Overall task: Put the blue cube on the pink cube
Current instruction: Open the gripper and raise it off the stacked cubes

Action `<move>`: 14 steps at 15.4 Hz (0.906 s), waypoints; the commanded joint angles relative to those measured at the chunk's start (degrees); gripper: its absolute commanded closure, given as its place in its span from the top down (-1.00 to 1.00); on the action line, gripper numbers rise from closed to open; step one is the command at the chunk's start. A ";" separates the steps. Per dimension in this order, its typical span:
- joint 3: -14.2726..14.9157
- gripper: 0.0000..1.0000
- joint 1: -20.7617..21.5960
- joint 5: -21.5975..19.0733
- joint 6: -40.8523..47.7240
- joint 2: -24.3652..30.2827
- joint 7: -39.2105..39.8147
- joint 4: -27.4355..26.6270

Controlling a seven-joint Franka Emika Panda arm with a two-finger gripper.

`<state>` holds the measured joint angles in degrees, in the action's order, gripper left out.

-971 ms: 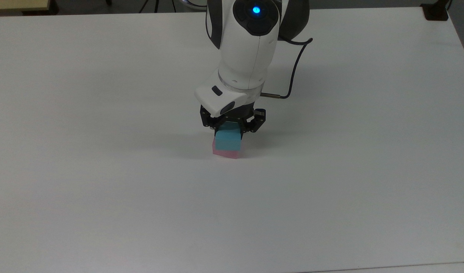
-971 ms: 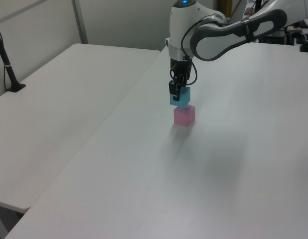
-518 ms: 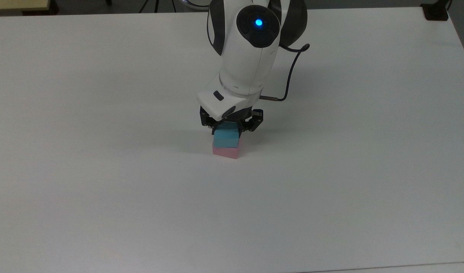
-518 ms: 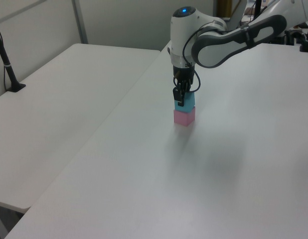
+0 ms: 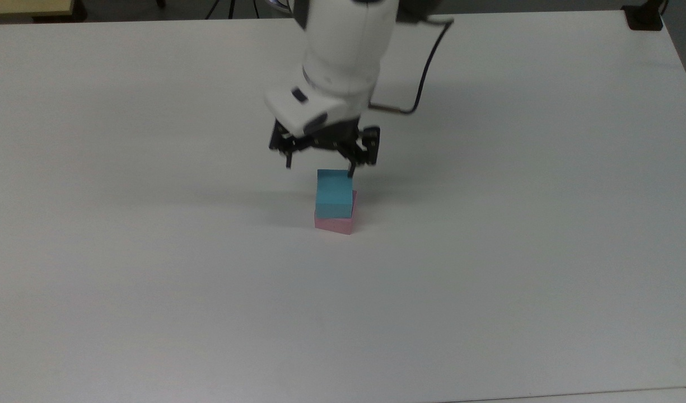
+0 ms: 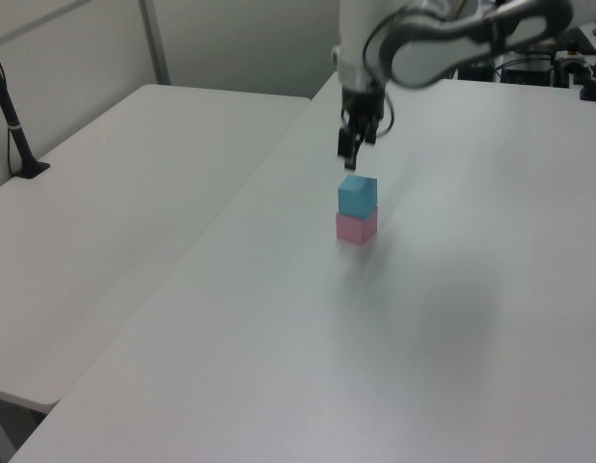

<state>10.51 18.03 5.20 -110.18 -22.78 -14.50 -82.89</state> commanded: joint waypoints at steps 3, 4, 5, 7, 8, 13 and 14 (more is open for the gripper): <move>0.03 1.00 -2.81 0.35 13.91 12.74 7.36 -3.50; -0.05 1.00 -4.04 -0.01 15.76 14.24 10.43 -4.03; -0.05 1.00 -5.36 -0.18 16.83 15.47 12.64 -4.90; -0.14 1.00 -6.51 -0.54 17.27 17.06 13.62 -5.96; -0.14 1.00 -6.69 -0.54 17.28 17.06 13.19 -5.96; -0.05 1.00 -7.65 -0.54 17.10 16.80 13.01 -5.88; -0.05 1.00 -7.74 -0.54 16.93 16.80 13.01 -5.88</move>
